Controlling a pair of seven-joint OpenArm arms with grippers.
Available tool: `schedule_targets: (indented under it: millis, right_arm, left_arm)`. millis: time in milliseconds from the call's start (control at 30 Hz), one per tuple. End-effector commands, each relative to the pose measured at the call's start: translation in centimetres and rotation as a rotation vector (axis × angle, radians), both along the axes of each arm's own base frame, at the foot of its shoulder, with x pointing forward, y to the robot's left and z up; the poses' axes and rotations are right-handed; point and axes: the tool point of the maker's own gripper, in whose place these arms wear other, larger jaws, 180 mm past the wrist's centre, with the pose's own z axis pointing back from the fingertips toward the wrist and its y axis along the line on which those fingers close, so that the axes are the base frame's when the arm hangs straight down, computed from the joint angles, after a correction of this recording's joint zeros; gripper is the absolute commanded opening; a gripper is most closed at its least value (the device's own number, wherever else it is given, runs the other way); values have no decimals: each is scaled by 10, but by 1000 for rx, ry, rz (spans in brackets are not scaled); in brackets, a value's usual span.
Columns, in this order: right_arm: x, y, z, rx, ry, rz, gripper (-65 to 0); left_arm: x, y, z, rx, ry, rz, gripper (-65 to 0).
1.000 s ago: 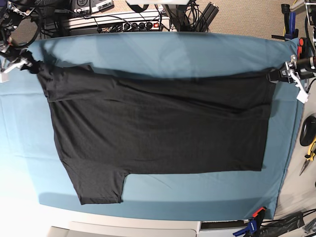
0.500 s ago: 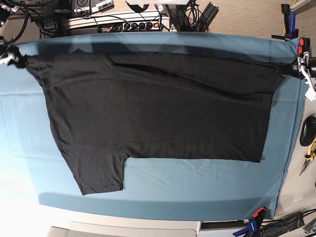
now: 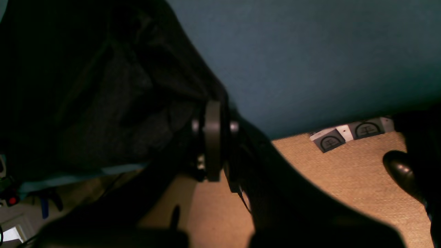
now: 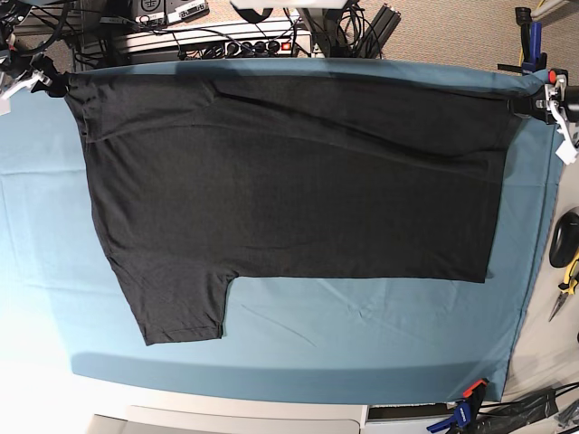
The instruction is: Fold the T-shirt properly
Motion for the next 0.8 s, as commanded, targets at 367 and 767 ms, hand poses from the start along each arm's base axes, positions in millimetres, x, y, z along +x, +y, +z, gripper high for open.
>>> schedule_targets:
  millis: [367, 767]
  right_arm:
    - [5, -11, 12, -66, -25, 33, -483]
    - [16, -14, 41, -105, -165, 25, -382]
  left_arm:
    - [1, 12, 8, 41, -11, -39, -414]
    - [34, 36, 49, 88, -177, 24, -394]
